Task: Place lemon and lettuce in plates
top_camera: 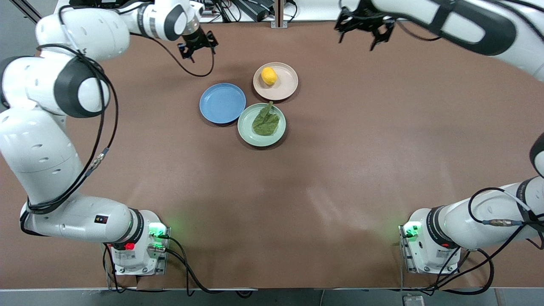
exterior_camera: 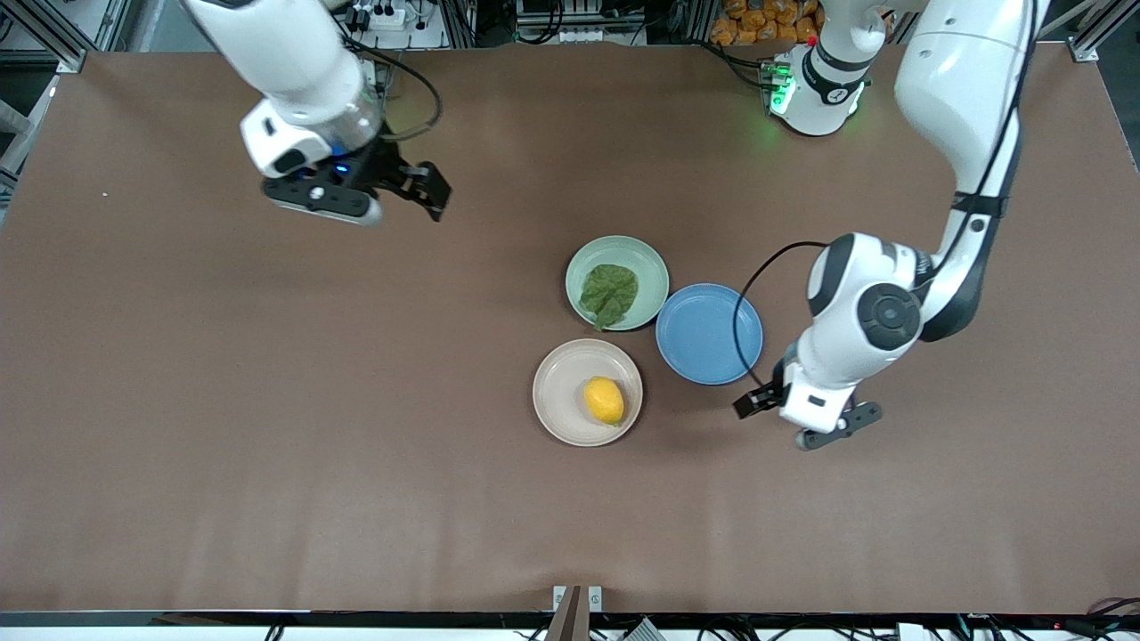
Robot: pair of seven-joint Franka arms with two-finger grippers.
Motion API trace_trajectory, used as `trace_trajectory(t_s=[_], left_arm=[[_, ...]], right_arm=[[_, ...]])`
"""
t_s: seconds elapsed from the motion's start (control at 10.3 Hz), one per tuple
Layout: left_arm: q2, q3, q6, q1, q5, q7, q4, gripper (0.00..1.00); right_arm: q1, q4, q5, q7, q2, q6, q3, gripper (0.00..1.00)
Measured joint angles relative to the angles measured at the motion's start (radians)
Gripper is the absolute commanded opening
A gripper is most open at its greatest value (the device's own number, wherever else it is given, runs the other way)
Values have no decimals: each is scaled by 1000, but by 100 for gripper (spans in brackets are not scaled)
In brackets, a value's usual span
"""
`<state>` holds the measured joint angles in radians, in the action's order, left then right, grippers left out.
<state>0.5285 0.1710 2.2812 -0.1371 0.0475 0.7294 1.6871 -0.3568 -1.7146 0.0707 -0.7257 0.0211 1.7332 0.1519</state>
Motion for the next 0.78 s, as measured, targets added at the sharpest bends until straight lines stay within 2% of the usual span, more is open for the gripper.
trace_trajectory(t_s=[0.29,0.58,0.78], left_arm=[[-150,5,0,66,0,0,188,100],[-294,6,0,100,0,0,344,100],[-394,10,0,100,-1,0,430,100]], right_arm=[[39,-5,-72,189,40,-46,-47,100],[53,-5,-89,426,81,-93,-189,100],[97,-5,-90,532,97,-103,-243,100]])
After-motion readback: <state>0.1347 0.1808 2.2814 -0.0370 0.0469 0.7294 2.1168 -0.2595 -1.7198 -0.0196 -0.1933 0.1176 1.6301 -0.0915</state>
